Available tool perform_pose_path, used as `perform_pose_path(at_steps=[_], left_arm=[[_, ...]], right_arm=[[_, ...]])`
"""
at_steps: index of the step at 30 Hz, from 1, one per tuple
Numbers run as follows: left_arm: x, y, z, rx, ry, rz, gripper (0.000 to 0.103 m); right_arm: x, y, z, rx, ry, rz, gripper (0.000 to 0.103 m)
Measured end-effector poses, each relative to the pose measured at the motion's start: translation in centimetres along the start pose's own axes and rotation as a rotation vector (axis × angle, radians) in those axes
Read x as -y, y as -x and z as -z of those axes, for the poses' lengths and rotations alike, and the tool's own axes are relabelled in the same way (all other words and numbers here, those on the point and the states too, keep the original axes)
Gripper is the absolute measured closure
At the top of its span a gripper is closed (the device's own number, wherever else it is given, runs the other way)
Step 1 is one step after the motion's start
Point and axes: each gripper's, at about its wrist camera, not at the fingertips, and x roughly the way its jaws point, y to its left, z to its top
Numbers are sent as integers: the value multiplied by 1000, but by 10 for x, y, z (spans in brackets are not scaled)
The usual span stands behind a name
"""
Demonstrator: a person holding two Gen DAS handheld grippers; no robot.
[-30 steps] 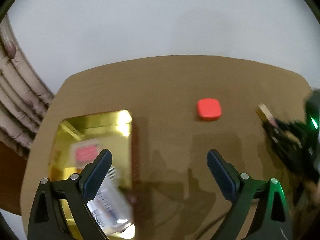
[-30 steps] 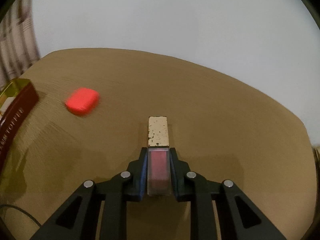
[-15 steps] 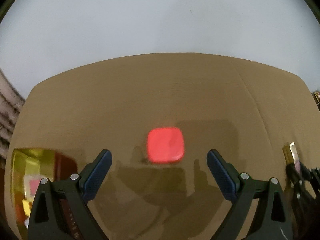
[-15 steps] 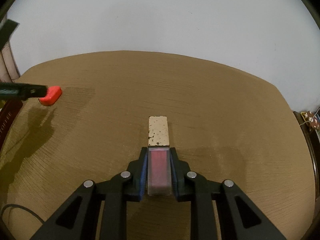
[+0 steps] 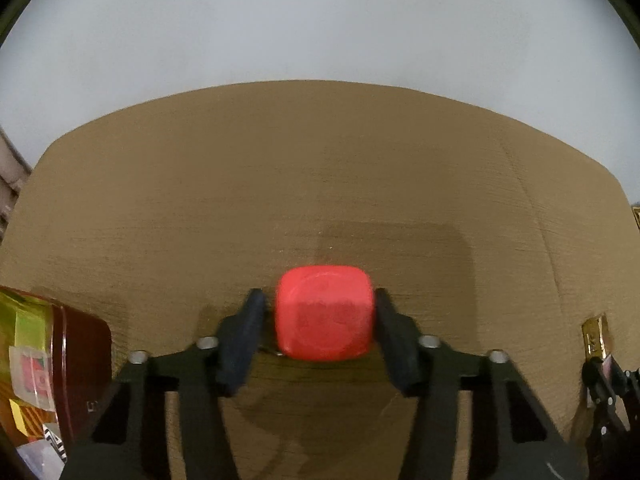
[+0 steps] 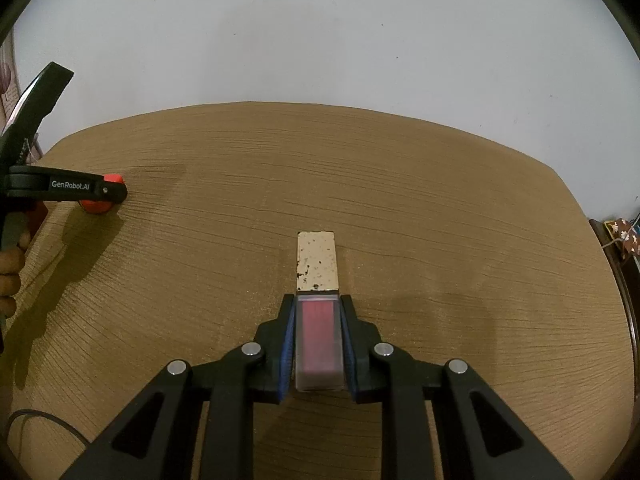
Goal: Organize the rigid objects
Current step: 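Grasp the red square compact with the left gripper while the right gripper holds the lip-gloss, then carry the red compact over the gold tin with the left gripper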
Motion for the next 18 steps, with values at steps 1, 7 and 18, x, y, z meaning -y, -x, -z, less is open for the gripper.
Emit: perform_pose_path(at_steps=[1,7,18], left_arm=[[2,1,2,1,-3,-9,60],[21,11,14,2,18,-29,60],[39,32,22,31,-55,-80,60]], right_arm=[[0,1,0,0,0,1,82],[-2,-4,1,-1,2,3,82],[-3,-6,2,0,3,2,82]])
